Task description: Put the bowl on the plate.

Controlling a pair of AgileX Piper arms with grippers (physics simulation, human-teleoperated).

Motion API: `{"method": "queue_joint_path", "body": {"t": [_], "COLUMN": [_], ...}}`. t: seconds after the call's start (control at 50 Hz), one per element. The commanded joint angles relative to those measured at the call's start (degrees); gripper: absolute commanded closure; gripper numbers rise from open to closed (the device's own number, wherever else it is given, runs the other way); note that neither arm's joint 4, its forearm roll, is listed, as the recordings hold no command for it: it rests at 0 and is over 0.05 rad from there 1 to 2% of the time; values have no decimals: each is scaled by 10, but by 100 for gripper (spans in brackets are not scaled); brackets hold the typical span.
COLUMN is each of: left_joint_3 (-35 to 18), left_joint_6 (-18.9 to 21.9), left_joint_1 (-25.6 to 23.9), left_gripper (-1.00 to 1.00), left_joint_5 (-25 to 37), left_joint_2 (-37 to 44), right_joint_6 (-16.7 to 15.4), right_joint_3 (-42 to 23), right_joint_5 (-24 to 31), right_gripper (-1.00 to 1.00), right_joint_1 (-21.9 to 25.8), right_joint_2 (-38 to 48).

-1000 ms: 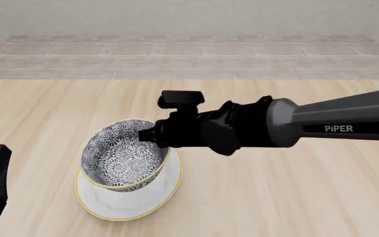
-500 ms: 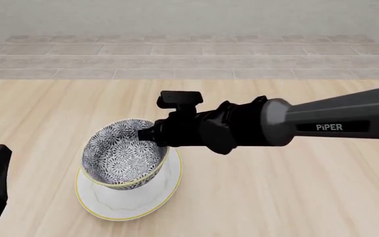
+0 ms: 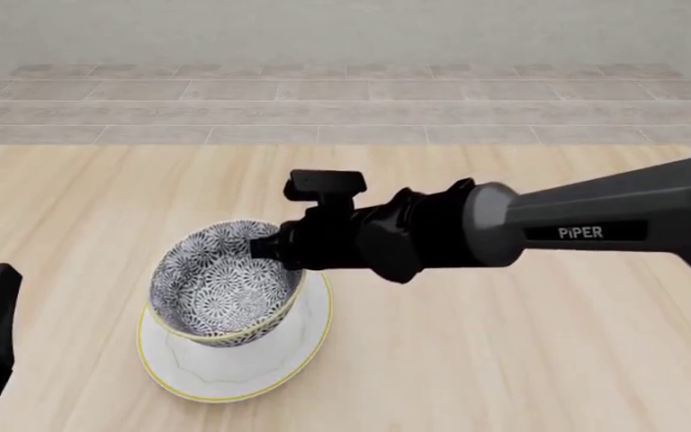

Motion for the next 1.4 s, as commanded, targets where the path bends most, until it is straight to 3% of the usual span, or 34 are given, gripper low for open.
{"method": "queue_joint_path", "body": {"t": [0.02,1.4], "left_joint_3": [0,0], "left_joint_6": [0,7], "left_joint_1": [-1,-4], "left_gripper": [-100,-100], "left_joint_5": [1,-2], "left_joint_2": [0,0], "right_joint_6": [10,28], "right_joint_3": [-2,16], "right_joint_5": [-8,-29], "right_gripper": [100,100], "right_joint_1": [4,10], "right_joint_2": [5,17]}}
